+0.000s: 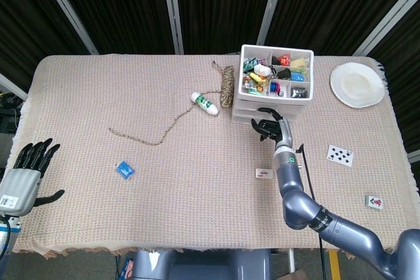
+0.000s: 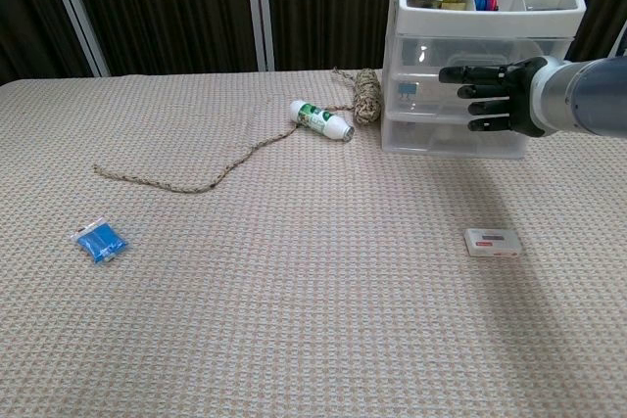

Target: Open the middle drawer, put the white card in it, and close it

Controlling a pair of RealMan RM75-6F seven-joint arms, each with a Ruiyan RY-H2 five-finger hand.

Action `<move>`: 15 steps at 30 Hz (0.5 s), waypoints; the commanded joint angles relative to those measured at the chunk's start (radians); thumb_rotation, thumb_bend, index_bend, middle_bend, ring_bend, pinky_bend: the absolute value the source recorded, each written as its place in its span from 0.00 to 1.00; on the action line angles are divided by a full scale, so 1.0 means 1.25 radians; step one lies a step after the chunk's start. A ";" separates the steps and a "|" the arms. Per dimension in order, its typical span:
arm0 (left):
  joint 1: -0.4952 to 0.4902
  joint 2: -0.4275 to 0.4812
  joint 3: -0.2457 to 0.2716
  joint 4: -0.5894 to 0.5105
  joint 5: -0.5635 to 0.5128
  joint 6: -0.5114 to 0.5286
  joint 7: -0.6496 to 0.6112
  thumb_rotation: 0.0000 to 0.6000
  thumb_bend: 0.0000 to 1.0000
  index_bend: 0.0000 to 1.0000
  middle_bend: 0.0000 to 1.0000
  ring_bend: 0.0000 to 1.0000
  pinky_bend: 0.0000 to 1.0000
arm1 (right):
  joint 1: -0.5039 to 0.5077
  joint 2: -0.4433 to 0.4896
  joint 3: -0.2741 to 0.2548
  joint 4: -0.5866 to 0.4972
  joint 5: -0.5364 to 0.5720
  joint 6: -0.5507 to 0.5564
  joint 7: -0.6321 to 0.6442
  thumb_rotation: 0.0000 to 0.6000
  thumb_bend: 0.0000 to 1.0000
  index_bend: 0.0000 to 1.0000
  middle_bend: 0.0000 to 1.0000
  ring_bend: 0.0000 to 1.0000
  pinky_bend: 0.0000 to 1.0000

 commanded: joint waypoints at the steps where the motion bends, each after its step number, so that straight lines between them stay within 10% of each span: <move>1: 0.000 0.000 0.000 0.001 0.001 0.001 0.000 1.00 0.14 0.07 0.00 0.00 0.00 | -0.007 0.002 -0.004 -0.012 0.000 0.002 0.005 1.00 0.26 0.36 0.80 0.86 0.74; 15: 0.002 -0.003 0.000 0.004 0.007 0.009 0.001 1.00 0.14 0.07 0.00 0.00 0.00 | -0.075 0.047 -0.042 -0.136 -0.049 0.028 0.031 1.00 0.26 0.36 0.80 0.86 0.74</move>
